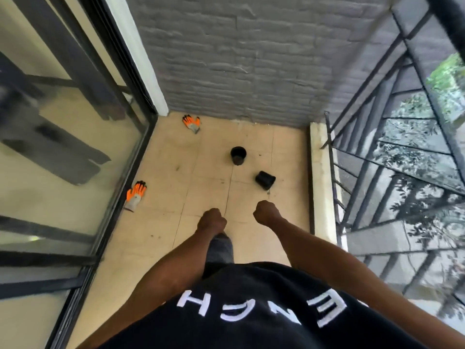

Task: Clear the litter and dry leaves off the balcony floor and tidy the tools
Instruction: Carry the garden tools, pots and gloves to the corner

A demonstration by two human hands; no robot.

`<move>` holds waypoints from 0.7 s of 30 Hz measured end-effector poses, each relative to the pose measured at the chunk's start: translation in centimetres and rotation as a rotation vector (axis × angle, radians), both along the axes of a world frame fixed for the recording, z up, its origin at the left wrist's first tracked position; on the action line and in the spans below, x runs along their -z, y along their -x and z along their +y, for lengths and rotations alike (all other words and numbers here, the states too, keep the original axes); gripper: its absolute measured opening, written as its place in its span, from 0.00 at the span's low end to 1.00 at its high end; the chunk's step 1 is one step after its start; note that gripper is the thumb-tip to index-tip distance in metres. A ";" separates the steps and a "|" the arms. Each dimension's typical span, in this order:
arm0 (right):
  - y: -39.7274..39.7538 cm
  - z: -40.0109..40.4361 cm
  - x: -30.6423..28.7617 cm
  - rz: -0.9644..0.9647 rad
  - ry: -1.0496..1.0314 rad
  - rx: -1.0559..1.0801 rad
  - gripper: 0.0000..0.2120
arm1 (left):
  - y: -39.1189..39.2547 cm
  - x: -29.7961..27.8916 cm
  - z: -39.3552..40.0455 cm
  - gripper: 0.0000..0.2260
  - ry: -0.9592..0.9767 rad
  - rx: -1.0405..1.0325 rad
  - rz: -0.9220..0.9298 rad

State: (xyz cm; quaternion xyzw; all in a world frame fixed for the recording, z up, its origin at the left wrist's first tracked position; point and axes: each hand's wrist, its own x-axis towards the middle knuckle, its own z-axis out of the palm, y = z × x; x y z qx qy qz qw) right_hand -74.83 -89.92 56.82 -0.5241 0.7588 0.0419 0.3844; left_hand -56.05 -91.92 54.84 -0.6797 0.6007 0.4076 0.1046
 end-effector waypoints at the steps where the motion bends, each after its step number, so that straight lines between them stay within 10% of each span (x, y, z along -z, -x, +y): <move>1: -0.2 -3.0 0.6 0.014 -0.004 -0.006 0.13 | -0.6 0.5 -3.0 0.12 -0.006 0.008 0.002; 21: -12.8 -51.0 0.0 -0.088 -0.051 -0.168 0.17 | -13.8 1.5 -43.5 0.16 0.000 -0.215 -0.078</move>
